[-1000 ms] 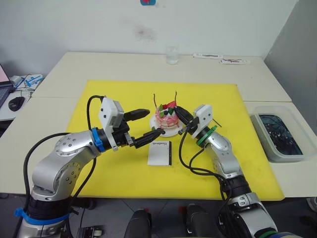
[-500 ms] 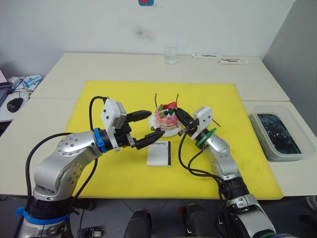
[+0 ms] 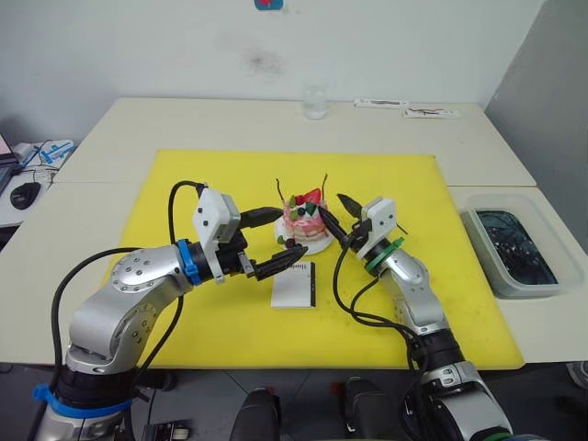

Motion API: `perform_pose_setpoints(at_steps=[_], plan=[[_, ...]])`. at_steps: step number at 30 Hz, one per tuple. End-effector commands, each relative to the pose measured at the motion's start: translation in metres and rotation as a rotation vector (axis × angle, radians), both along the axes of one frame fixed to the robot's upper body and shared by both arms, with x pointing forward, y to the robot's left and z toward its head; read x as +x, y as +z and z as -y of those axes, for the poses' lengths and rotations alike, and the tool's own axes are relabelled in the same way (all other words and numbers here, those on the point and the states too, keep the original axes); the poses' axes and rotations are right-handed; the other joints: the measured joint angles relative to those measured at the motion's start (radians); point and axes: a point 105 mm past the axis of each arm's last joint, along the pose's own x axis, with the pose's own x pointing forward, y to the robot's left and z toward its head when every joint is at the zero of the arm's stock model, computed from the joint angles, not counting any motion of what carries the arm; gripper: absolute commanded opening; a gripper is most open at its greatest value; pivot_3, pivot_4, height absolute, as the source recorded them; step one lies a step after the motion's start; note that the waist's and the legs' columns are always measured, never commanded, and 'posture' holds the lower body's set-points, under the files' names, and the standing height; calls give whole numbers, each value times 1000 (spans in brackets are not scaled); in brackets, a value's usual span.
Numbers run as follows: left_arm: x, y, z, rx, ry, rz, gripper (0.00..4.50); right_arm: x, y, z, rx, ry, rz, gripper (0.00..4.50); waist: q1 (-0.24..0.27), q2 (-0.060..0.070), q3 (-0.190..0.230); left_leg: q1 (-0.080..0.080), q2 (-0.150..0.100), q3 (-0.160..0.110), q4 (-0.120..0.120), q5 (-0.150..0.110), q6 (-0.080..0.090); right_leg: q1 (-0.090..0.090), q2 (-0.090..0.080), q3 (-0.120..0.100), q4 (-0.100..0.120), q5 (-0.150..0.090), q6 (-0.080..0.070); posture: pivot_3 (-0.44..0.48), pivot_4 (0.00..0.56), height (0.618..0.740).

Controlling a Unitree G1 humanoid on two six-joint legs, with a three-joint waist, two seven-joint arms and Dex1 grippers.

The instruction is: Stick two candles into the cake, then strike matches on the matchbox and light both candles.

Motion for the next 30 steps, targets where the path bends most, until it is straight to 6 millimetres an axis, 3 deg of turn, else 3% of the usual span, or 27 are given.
perform_pose_setpoints(at_steps=[1, 6, 13, 21, 30], plan=[[-3, 8, 5, 4, -21, 56, 4500, -10, 21, -1, -5, 12, 80, 4298, 0, 0, 0, 0, 0, 0, 0, 0, 0, 0, 0, 0, 0, 0, 0, 0, 150, 740], [-1, 8, 5, 6, -10, 62, 4500, -33, 30, 2, -32, 64, 104, 4445, 1, 0, 0, -1, 0, 0, 0, 0, 0, 0, 0, 0, -1, 0, 0, 0, 150, 740], [3, 4, 3, 23, -2, 64, 4500, -59, 38, 23, -116, 92, 87, 4445, 3, 0, 0, -1, 0, -1, 0, 0, 0, 0, 0, -1, -1, -3, -5, 0, 150, 740], [-5, -6, -6, 63, -17, 22, 4500, -82, 11, 65, -297, -14, -123, 4445, 3, 0, 0, -2, 0, 0, 0, 0, 0, -1, 0, 0, -2, -4, -6, 0, 150, 740], [-8, -11, -17, 68, -6, -25, 4500, -92, 8, 63, -325, -12, -120, 4445, 1, 0, 0, -1, 0, 0, 0, 0, 0, 0, 0, 0, -2, -4, -6, 0, 150, 740]])
